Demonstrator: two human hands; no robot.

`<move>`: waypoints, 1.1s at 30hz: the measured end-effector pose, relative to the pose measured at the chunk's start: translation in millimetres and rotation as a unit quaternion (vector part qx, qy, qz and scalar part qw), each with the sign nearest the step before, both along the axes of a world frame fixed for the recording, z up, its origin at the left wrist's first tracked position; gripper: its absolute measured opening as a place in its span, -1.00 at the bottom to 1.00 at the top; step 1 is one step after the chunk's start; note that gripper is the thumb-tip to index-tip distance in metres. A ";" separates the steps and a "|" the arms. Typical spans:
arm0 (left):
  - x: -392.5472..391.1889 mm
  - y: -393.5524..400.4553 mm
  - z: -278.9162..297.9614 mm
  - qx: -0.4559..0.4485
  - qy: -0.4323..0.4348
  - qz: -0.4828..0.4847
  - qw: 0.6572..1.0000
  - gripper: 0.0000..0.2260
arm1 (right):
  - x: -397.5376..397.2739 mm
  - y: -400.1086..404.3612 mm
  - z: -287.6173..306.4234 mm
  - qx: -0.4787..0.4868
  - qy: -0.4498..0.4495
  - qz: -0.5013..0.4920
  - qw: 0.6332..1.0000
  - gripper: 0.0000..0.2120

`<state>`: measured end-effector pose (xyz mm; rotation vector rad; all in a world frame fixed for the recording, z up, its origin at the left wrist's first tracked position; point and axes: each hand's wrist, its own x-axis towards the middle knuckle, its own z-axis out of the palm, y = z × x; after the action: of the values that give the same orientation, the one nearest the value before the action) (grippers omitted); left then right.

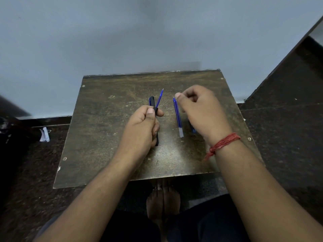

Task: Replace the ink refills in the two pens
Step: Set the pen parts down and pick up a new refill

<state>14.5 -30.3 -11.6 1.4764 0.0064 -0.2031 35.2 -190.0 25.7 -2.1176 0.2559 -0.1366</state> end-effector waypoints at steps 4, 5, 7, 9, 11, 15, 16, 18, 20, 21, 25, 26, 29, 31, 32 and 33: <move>-0.4 -3.3 0.2 -0.010 0.006 -0.002 1.000 -0.74 | 0.5 11.8 -5.8 0.132 0.040 0.045 0.989 -0.75; -0.9 -3.9 0.2 -0.008 0.006 -0.004 1.000 -0.74 | 0.6 13.1 -6.4 0.155 0.044 0.055 0.985 -0.76; -1.7 -5.1 0.6 0.001 0.006 -0.012 1.000 -0.73 | -0.5 15.5 -8.1 0.187 0.050 0.077 0.978 -0.79; -2.1 -5.9 1.6 0.015 0.006 -0.019 1.000 -0.73 | -1.1 17.0 -8.8 0.227 0.058 0.090 0.968 -0.82; -2.7 -5.9 2.1 0.028 0.005 -0.021 0.999 -0.72 | 0.3 16.7 -8.1 0.249 0.060 0.082 0.963 -0.84; -3.4 -6.5 0.4 0.048 -0.009 -0.023 0.999 -0.73 | 5.5 10.0 -8.2 0.269 0.026 0.028 0.962 -0.83; -3.3 -6.7 0.1 0.052 -0.011 -0.024 0.998 -0.73 | 7.1 7.4 -8.2 0.292 0.014 0.012 0.956 -0.85; -2.8 -6.0 -1.0 0.066 -0.014 -0.029 0.997 -0.72 | 10.5 2.8 -8.2 0.345 -0.008 -0.026 0.938 -0.90; -2.7 -4.9 -2.9 0.081 -0.019 -0.035 0.996 -0.71 | 14.3 -3.6 -8.3 0.393 -0.027 -0.069 0.917 -0.92; -2.6 -4.4 -3.7 0.085 -0.021 -0.037 0.995 -0.71 | 16.3 -7.8 -8.4 0.415 -0.035 -0.090 0.905 -0.92; -2.3 -2.5 -3.7 0.083 -0.021 -0.035 0.996 -0.72 | 21.2 -25.1 -10.7 0.427 -0.066 -0.140 0.891 -0.91; -2.4 -1.9 -3.0 0.083 -0.019 -0.034 0.996 -0.72 | 21.7 -29.4 -11.7 0.403 -0.069 -0.146 0.901 -0.91; -2.7 -0.3 -1.2 0.075 -0.016 -0.029 0.997 -0.72 | 23.4 -45.5 -16.7 0.250 -0.080 -0.157 0.952 -0.90; -2.9 0.7 0.5 0.072 -0.014 -0.023 0.997 -0.70 | 24.4 -55.9 -20.7 0.076 -0.074 -0.151 0.983 -0.88; -3.0 1.2 1.3 0.073 -0.013 -0.020 0.997 -0.69 | 24.3 -59.2 -22.7 0.001 -0.065 -0.143 0.988 -0.87; -3.1 1.5 2.0 0.075 -0.012 -0.017 0.997 -0.68 | 24.0 -60.7 -24.5 -0.057 -0.051 -0.133 0.988 -0.86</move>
<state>11.4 -28.8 -9.6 1.6296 -0.0230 -0.2152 59.2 -250.7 1.2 -2.1731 0.4792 -0.4231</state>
